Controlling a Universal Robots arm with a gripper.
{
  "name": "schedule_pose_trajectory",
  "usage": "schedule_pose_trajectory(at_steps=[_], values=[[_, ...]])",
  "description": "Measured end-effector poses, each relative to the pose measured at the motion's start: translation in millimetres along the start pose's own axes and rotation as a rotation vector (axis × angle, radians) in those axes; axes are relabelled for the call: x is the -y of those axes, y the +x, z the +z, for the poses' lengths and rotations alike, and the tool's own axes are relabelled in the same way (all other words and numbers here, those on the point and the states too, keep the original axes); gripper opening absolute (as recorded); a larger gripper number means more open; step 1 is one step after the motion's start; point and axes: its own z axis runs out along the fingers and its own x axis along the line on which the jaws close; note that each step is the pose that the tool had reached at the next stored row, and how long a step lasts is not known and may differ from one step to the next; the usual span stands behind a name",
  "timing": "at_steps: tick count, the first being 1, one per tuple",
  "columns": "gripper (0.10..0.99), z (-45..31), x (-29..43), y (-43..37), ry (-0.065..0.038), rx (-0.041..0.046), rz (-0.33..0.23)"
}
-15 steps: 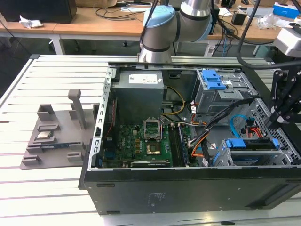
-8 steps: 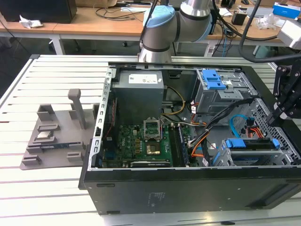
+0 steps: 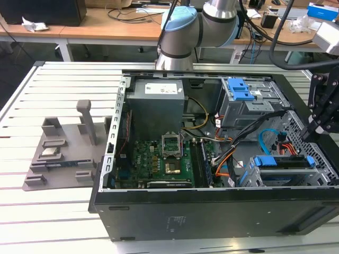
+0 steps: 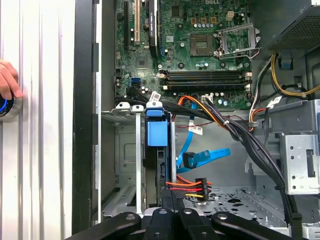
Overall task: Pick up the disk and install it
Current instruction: 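Insert the second disk wire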
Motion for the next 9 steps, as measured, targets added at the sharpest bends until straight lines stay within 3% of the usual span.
schedule_pose_trajectory(at_steps=[5, 7, 8, 9], values=[[0.114, -0.3, 0.0, 0.0, 0.0, 0.0, 0.0], [0.235, -0.4, 0.0, 0.0, 0.0, 0.0, 0.0], [0.235, -0.4, -0.1, 0.0, 0.0, 0.0, 0.0], [0.302, -0.5, -0.1, 0.0, 0.0, 0.0, 0.0]])
